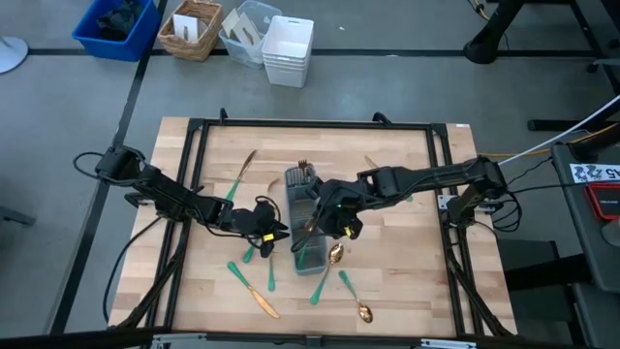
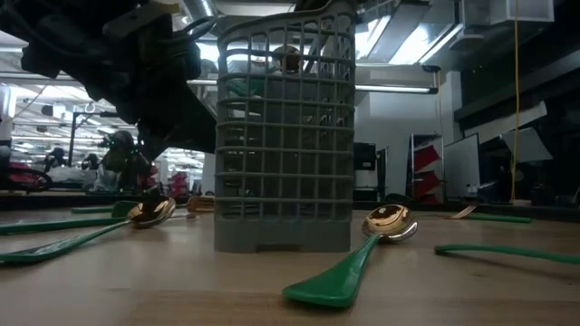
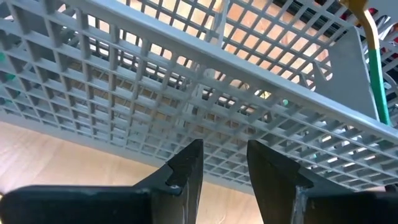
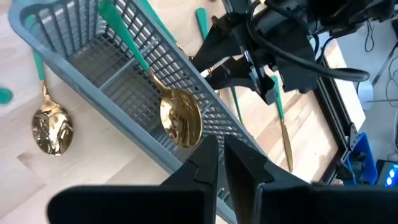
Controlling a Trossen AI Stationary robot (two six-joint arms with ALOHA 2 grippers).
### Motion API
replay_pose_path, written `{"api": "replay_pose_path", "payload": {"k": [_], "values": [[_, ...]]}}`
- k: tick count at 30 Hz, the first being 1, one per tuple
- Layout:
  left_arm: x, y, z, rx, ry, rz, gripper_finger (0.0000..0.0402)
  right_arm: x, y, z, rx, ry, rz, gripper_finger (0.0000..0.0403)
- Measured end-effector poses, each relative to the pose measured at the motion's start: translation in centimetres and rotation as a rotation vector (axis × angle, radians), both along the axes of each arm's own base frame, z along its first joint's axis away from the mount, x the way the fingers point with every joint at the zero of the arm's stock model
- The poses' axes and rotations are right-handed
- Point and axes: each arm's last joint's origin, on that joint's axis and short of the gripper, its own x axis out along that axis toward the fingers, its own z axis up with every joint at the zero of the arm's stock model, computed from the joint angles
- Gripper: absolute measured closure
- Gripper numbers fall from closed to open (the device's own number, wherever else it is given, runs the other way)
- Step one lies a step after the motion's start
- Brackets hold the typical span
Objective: Sort silverware
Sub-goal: Put the green spoon into the utensil rack
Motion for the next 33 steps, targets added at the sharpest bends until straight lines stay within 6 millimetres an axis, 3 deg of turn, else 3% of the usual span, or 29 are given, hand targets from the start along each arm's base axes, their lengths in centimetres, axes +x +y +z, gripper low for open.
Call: {"api": "replay_pose_path", "payload": {"k": [13,24,28,33], "values": [[-0.5,-0.6,1.2,0.002,-0.045,-0.040,0.0284,-0.3,-0.7,0.8,-0.146,-0.039,-0.188,0.0370],[-1.6,-1.9,5.1,-0.001,-0.274,-0.121,0.0284,-2.9,-1.2,6.0,-0.060,0.020,-0.335,0.0370],[-1.2,-1.3,6.3,0.054,-0.392,-0.074,0.0284,-4.2,-1.4,7.9,-0.026,0.033,-0.388,0.0370],[-0.8,-0.3,6.4,0.079,-0.405,-0.030,0.0284,-5.8,-1.7,9.8,0.015,0.047,-0.449,0.0370]]}}
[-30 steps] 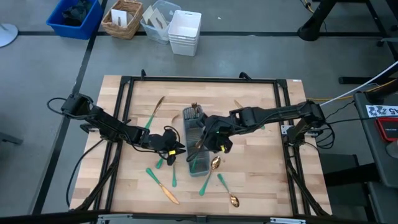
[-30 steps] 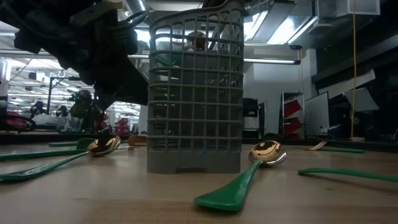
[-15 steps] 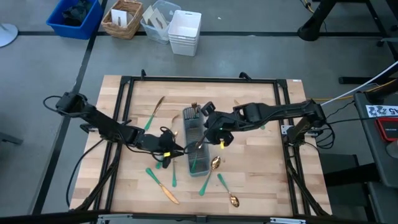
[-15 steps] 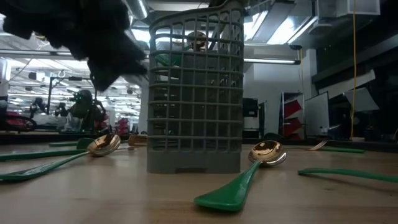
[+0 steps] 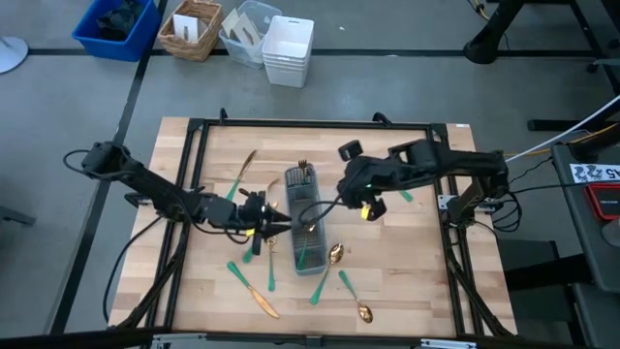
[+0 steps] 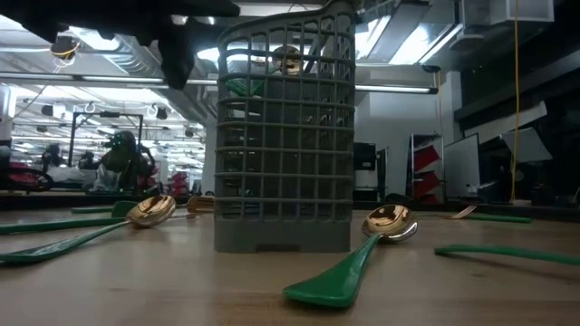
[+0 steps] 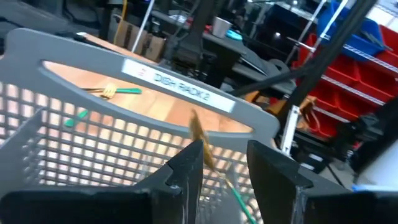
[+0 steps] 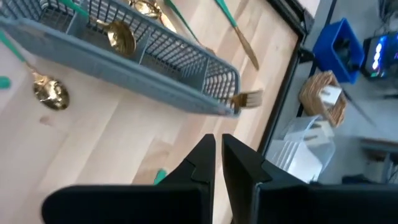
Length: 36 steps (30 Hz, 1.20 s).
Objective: Sort silverware
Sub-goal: Put the green spoon into the utensil rack
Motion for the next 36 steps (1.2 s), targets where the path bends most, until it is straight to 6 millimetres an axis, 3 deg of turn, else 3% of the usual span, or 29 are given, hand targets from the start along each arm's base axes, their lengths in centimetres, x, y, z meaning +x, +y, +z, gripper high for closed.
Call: {"api": "replay_pose_path", "payload": {"k": [12,19,25,36], "values": [[3.1,-0.7,0.3,0.120,0.022,-0.003,0.0284,-8.0,-1.4,5.2,0.174,-0.185,-0.182,0.0370],[3.5,-0.6,0.8,0.154,0.034,0.036,0.0284,-10.5,-1.7,6.3,0.247,-0.243,-0.236,0.0370],[3.6,-0.3,0.6,0.161,0.044,0.047,0.0284,-10.8,-1.8,4.8,0.276,-0.209,-0.293,0.0370],[3.6,0.1,0.2,0.157,0.085,0.064,0.0284,-11.3,-1.9,-1.9,0.304,-0.225,-0.323,0.0370]]}}
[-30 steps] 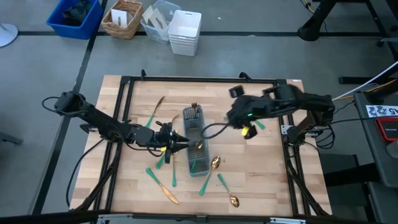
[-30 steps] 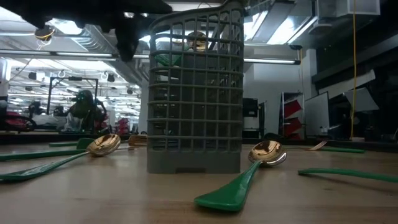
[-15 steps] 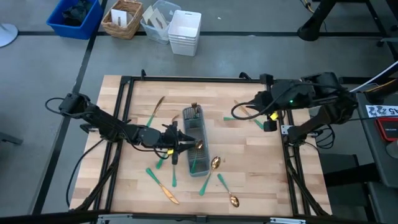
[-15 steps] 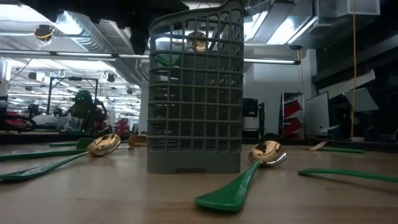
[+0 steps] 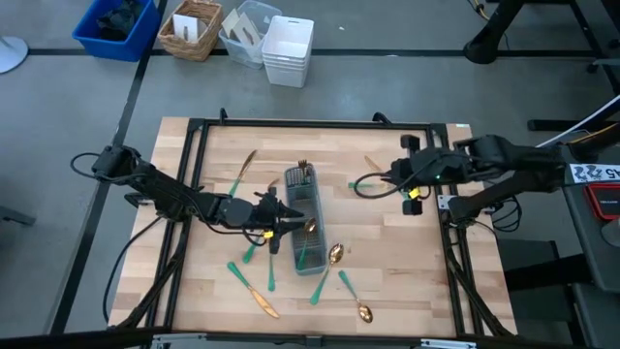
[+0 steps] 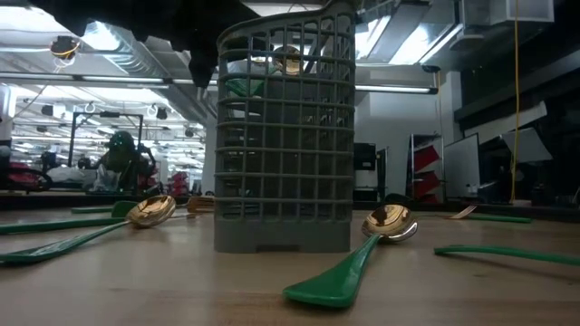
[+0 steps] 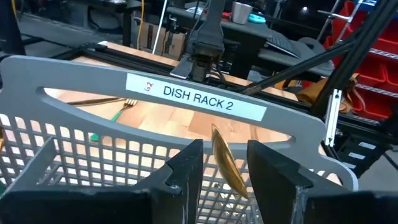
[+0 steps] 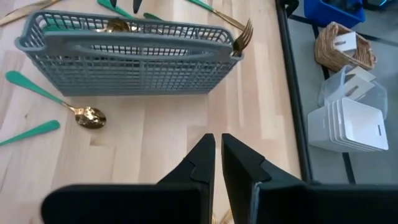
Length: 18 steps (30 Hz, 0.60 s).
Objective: Sort silverware
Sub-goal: Put the green spoon into the utensil rack
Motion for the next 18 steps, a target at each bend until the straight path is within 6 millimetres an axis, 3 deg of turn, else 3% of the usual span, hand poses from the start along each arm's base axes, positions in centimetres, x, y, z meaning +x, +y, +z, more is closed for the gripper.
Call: {"api": "replay_pose_path", "payload": {"k": [8,18], "values": [[0.4,-0.3,-0.9,-0.054,0.017,0.006,0.0284,-0.3,-0.1,-3.8,0.032,0.009,-0.037,0.0370],[0.9,-0.4,-1.7,-0.106,0.007,0.017,0.0284,0.1,0.0,-5.8,0.041,0.042,-0.057,0.0370]]}}
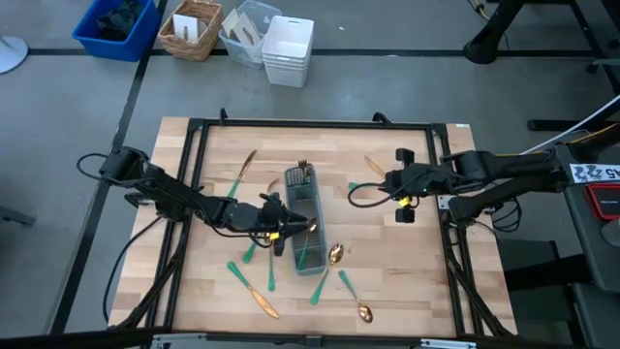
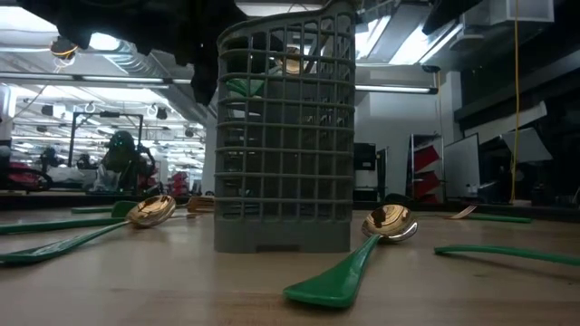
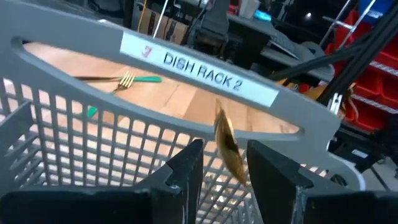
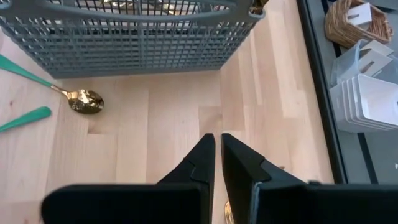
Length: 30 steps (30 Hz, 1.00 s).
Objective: Sort silverware
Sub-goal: Put the green spoon into the utensil rack
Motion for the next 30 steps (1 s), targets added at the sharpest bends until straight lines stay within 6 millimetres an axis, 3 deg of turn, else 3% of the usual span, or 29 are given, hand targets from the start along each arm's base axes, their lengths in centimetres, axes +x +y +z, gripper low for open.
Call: {"api": "replay_pose_path", "payload": {"k": [7,14,17,23,30], "values": [[0.5,0.2,-0.6,0.001,0.006,0.022,0.0284,0.5,0.1,-0.1,0.007,-0.041,0.000,0.0370],[2.4,-0.1,-0.7,0.056,0.023,0.019,0.0286,0.5,0.1,-0.6,0.005,-0.028,0.000,0.0370],[2.9,-0.2,-0.6,0.090,0.027,0.014,0.0307,0.5,0.1,-0.8,0.004,-0.020,0.000,0.0370],[2.9,-0.2,0.2,0.090,-0.004,0.009,0.0389,0.5,0.1,-1.3,0.001,-0.004,0.000,0.0370],[2.4,-0.4,1.6,0.058,-0.050,0.009,0.0396,0.5,0.1,-1.4,0.000,0.002,0.001,0.0370]]}}
